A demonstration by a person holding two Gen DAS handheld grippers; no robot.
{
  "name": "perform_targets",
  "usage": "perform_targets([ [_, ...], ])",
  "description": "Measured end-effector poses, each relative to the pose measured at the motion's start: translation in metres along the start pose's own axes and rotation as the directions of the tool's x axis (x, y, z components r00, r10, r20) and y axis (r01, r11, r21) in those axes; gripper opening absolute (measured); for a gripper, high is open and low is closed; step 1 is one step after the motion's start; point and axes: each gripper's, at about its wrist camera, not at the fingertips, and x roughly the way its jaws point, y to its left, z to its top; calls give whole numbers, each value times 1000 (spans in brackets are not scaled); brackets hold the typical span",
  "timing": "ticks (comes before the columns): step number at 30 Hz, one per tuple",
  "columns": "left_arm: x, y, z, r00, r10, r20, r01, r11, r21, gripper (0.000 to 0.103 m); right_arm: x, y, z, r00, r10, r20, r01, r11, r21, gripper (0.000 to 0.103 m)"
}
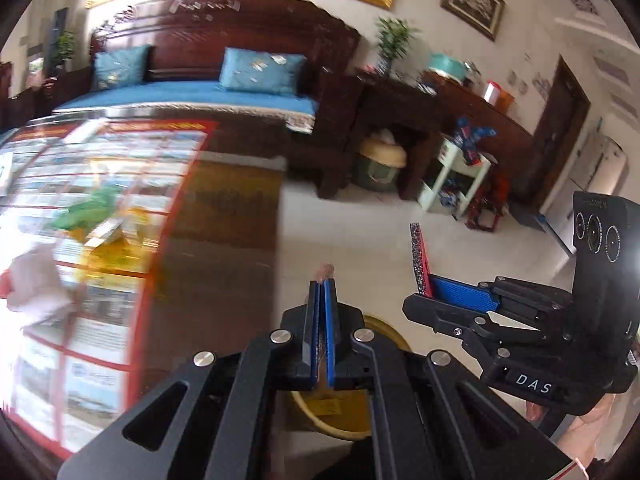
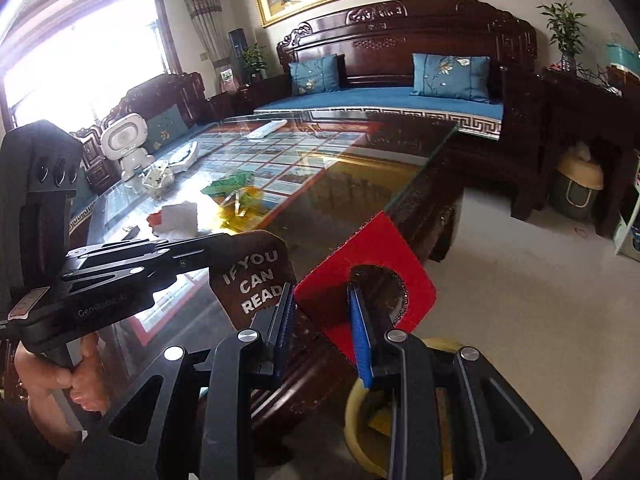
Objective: Collect trash
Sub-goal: 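Carry the red card and brown coaster over the yellow bucket, then open the left tool to drop the coaster while the right tool releases the red card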
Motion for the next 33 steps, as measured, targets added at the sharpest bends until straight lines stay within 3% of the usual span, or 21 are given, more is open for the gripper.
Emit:
perform_targets([
  [4, 42, -32, -9, 996, -45, -77, 46, 999, 10, 3, -8, -39, -20, 999, -46, -27, 47, 998, 46, 26],
  [8, 89, -53, -22, 978, -103, -180, 100, 995, -28, 3, -11, -70, -39, 996, -73, -50, 77, 993, 91, 26],
  [11, 114, -67, -33, 966, -103, -239, 98, 995, -33, 3, -11, -87, -49, 995, -78, -62, 84, 990, 115, 26],
  [20, 162, -84, -49, 946, -101, -308, 84, 994, -68, 3, -11, -117, -70, 993, -81, -83, 94, 982, 164, 26],
  [21, 165, -84, -51, 945, -97, -312, 79, 995, -69, 6, -12, -120, -72, 993, -83, -85, 96, 981, 166, 26],
  [23, 171, -86, -52, 945, -68, -319, 48, 996, -71, 30, -12, -123, -73, 992, -85, -90, 99, 981, 168, 26],
  [24, 173, -88, -52, 944, -72, -321, 50, 996, -76, 48, -11, -124, -73, 992, -86, -93, 101, 981, 168, 26],
  [25, 172, -89, -52, 946, -71, -316, 49, 996, -78, 53, -11, -124, -73, 992, -85, -95, 100, 981, 168, 26],
  [33, 156, -78, -43, 954, -64, -294, 39, 995, -88, 58, -5, -124, -71, 991, -81, -107, 97, 982, 161, 26],
])
